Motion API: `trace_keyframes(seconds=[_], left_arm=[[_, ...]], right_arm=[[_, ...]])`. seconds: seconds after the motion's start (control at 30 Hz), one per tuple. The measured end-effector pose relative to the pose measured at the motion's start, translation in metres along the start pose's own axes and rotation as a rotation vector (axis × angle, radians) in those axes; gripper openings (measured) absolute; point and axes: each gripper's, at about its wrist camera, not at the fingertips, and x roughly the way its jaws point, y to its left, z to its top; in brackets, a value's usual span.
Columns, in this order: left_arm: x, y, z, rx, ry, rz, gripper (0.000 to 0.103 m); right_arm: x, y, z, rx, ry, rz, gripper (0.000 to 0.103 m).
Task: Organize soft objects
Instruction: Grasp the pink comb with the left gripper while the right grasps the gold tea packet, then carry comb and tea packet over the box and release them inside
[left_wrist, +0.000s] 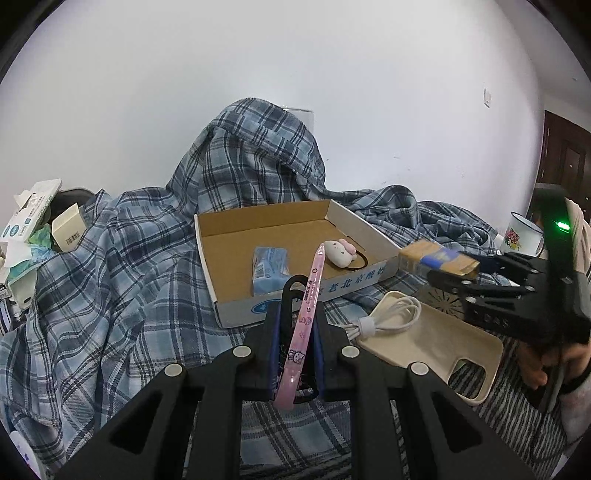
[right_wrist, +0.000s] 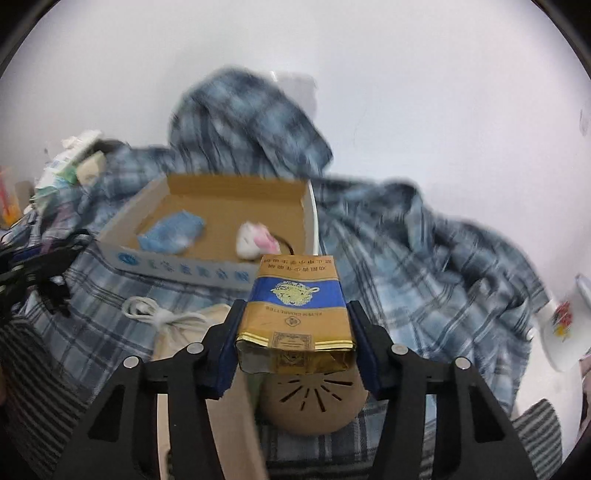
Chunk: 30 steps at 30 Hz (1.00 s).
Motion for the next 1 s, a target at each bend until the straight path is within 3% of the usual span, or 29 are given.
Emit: trace_keyframes(seconds=[0.13,0.2,0.57,0.67,0.73,0.87,1.0], left_arm=[[-0.001,-0.001,0.0,0.002,-0.002,0.0,0.016],[-0.002,-0.001,0.0,0.002,-0.003,0.0,0.016],[-0.017,-0.003,0.004,0.012,-0.055,0.056,0.016],[-0.023,-0.001,0.011,-0.032,-0.07,0.017,0.016],[-0.028,-0.002,0.018,-0.058,-0.083,0.005,0.016],[-0.038,-0.012,0.042,-0.021,-0.137,0.053,0.016],[-0.045,-0.015,0.074,-0.011,-0.186,0.074,0.016]], right_arm=[[-0.027,0.007,-0.002,-0.035,-0.142,-0.016,0.053],[-0.032,0.007,-0.002,-0.039,-0.171,0.001,0.053],[-0.035,0.004,-0.005,-0.011,-0.189,0.038,0.053],[-0.04,0.004,-0.002,-0.014,-0.197,0.056,0.053],[-0.047,0.002,0.005,0.011,-0.208,0.088,0.053],[-0.062,-0.005,0.031,0.069,-0.24,0.133,0.053],[-0.073,-0.007,0.063,0.058,-0.317,0.105,0.053]])
